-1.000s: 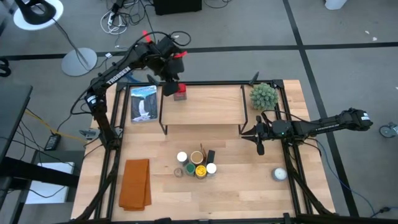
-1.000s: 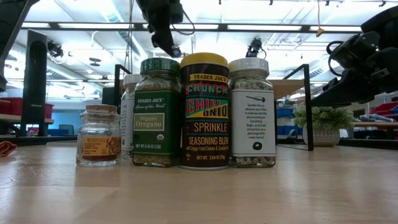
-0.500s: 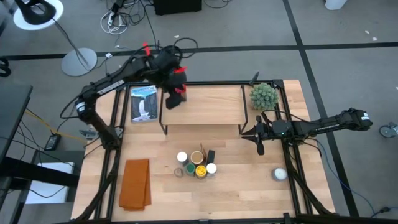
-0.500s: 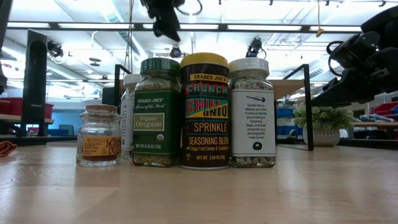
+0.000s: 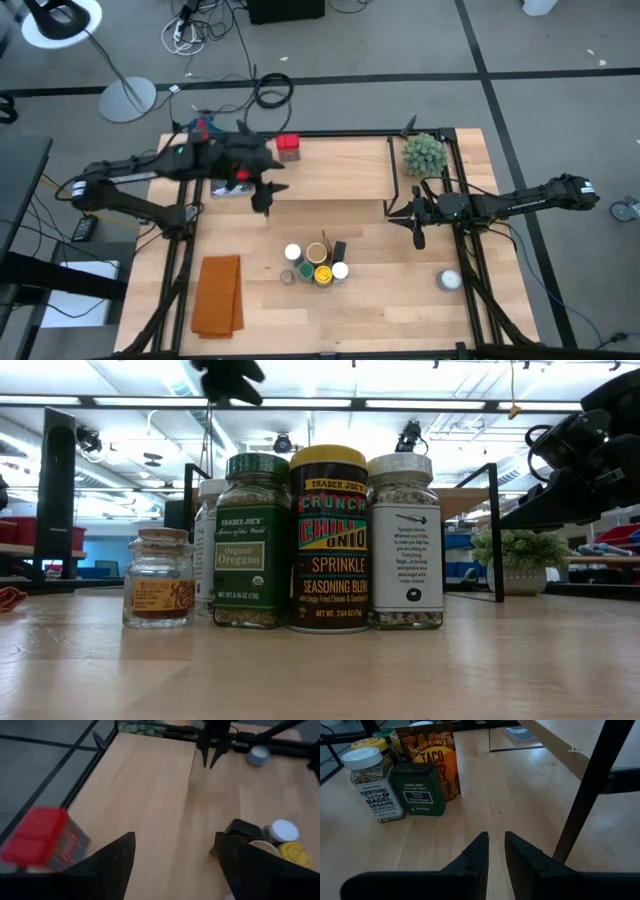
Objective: Shelf spices
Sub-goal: Put the right white seasoning bottle on the shelf
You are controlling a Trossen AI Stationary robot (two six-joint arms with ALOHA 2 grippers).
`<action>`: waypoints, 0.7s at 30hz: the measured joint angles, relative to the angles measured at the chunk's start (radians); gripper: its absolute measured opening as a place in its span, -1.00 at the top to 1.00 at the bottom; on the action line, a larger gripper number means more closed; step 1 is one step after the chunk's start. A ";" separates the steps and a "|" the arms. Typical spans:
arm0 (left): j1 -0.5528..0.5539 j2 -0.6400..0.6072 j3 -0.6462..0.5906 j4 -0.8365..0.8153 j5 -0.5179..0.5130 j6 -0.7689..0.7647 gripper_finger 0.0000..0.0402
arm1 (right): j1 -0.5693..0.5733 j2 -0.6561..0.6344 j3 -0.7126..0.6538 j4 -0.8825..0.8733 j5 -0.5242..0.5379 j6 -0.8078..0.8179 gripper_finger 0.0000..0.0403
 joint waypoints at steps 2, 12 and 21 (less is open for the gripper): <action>-0.052 -0.046 -0.064 0.042 -0.059 -0.036 -0.39 | 0.000 0.000 0.000 0.001 0.000 0.000 0.68; -0.306 -0.142 -0.260 0.134 -0.330 -0.203 -0.39 | 0.000 0.000 0.000 0.002 0.000 0.000 0.68; -0.464 -0.143 -0.348 0.251 -0.440 -0.263 -0.39 | 0.000 0.000 0.000 0.005 0.000 0.000 0.68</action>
